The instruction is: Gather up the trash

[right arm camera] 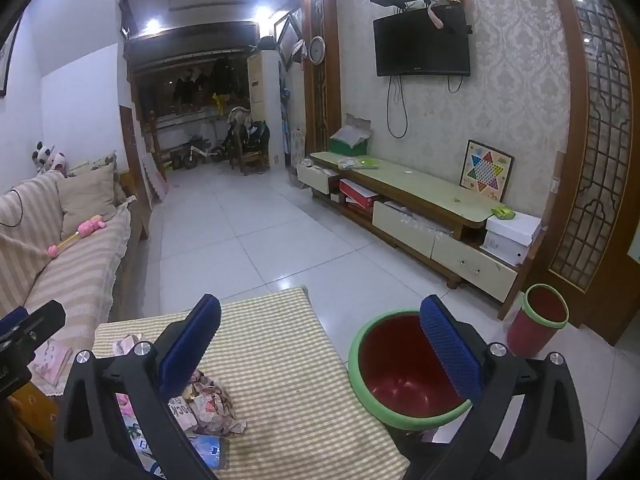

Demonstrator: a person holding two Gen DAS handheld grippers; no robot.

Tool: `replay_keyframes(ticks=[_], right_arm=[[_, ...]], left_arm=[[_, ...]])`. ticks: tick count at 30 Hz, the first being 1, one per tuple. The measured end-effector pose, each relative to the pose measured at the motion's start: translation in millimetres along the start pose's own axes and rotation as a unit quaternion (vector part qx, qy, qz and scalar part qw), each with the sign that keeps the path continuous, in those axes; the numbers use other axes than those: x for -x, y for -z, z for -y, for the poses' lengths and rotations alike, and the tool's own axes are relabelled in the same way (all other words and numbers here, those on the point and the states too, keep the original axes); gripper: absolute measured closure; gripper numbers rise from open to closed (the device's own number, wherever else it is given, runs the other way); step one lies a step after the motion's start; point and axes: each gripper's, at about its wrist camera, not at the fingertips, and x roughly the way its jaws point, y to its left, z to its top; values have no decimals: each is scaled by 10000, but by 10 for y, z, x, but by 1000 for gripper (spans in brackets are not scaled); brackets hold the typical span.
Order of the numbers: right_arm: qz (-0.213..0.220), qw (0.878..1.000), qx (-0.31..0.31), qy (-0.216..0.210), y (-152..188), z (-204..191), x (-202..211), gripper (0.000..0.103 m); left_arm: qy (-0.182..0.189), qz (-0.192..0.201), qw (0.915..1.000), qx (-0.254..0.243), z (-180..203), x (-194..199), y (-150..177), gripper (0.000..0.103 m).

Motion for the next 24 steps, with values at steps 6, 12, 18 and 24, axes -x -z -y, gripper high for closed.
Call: replay_keyframes(ticks=[6, 12, 18, 24], right_arm=[[-25, 10000, 7, -16, 16, 38, -25, 7], [-113, 9999, -48, 17, -18, 53, -56, 7], [-123, 9999, -14, 41, -10, 51, -67, 7], [-142, 9999, -7, 63, 19, 39, -86, 7]], left_arm=[[-25, 39, 10000, -54, 0, 3, 9, 4], [-39, 57, 9999, -78, 19, 60, -46, 4], [-31, 62, 10000, -67, 36, 74, -46, 4], [-22, 57, 10000, -70, 32, 66, -39, 4]])
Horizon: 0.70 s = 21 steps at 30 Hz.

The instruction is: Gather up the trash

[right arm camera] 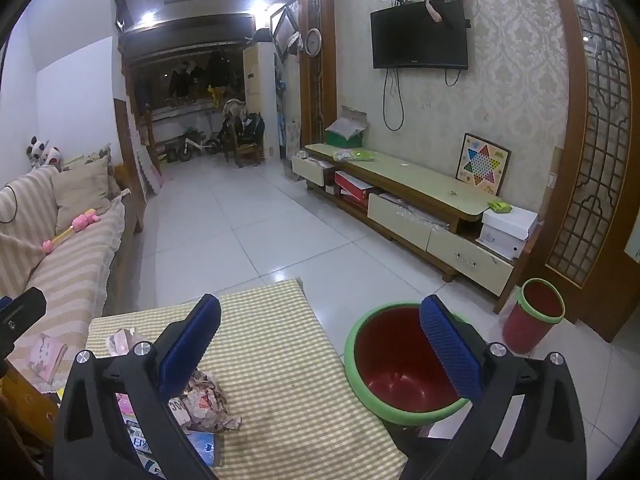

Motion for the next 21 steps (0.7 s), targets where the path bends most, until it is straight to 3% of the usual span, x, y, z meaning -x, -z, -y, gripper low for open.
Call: replay_keyframes(ticks=[21], right_arm=[[-27, 10000, -41, 12, 75, 29, -25, 7]], left_arm=[[31, -68, 10000, -9, -15, -28, 24, 4]])
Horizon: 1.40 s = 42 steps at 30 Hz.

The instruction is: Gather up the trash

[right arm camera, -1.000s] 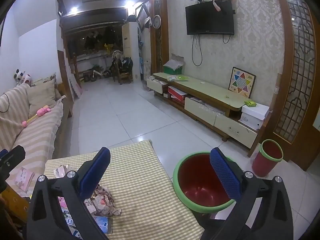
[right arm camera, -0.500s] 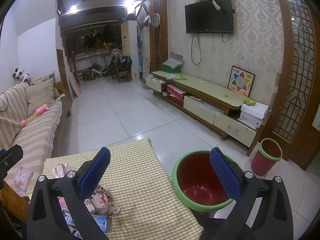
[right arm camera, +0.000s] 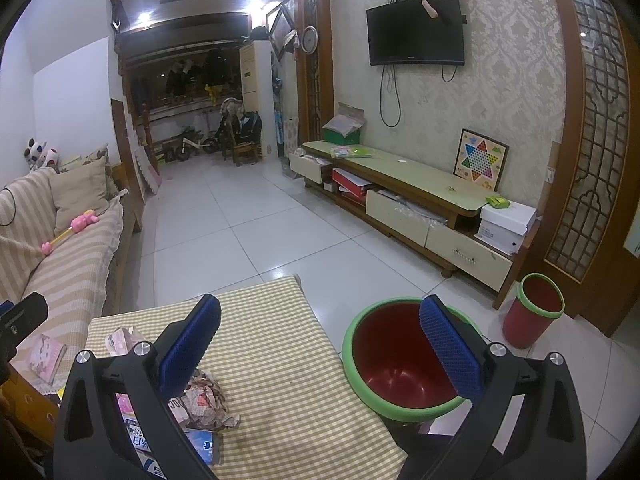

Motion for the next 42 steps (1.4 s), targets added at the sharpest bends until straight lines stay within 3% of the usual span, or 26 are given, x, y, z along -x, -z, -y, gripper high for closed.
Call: replay_keyframes(ticks=[42], right_arm=[[-235, 9997, -73, 92, 37, 118, -52, 7]], left_arm=[[-5, -185, 9998, 108, -35, -84, 132, 4]])
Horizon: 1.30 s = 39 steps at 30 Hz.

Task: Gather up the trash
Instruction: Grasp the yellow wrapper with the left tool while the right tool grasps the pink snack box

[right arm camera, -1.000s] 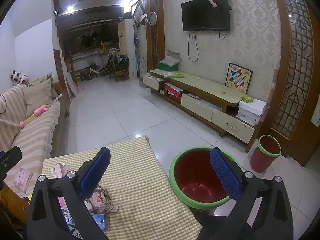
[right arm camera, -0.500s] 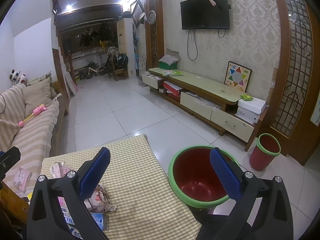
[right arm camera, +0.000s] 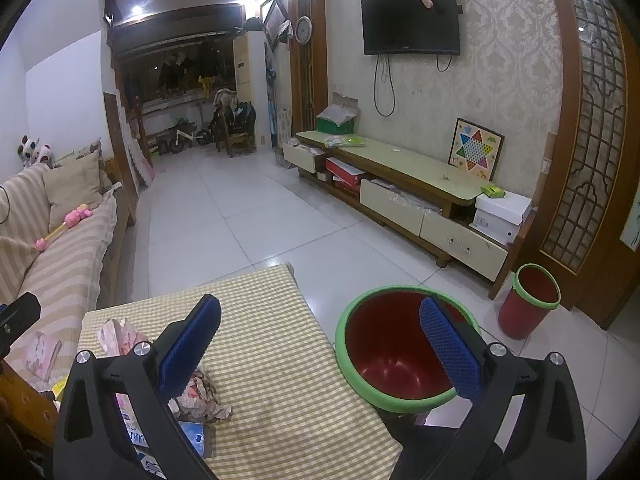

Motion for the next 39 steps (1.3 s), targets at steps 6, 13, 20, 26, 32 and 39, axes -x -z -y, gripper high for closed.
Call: replay_keyframes(ticks=[6, 13, 20, 26, 32, 39], right_arm=[[-89, 10000, 41, 9, 5, -22, -37, 7], [-360, 9991, 227, -67, 66, -88, -182, 7], [-701, 9963, 433, -224, 229, -263, -352, 7], [-938, 9922, 674, -471, 316, -496, -448, 7], [-1069, 9872, 957, -691, 363, -710, -526, 7], [-1274, 9786, 1184, -1103, 414, -1065, -647, 7]], left_arm=[[-96, -103, 9998, 112, -77, -32, -22, 4], [-515, -320, 9982, 44, -596, -138, 97, 4], [-1038, -1021, 9876, -581, -1453, -445, 355, 4], [-898, -2154, 9709, -536, -2046, -1024, 640, 19], [-791, -2545, 9629, -417, -2239, -1378, 731, 16], [-666, -2838, 9564, -178, -2400, -1725, 737, 16]])
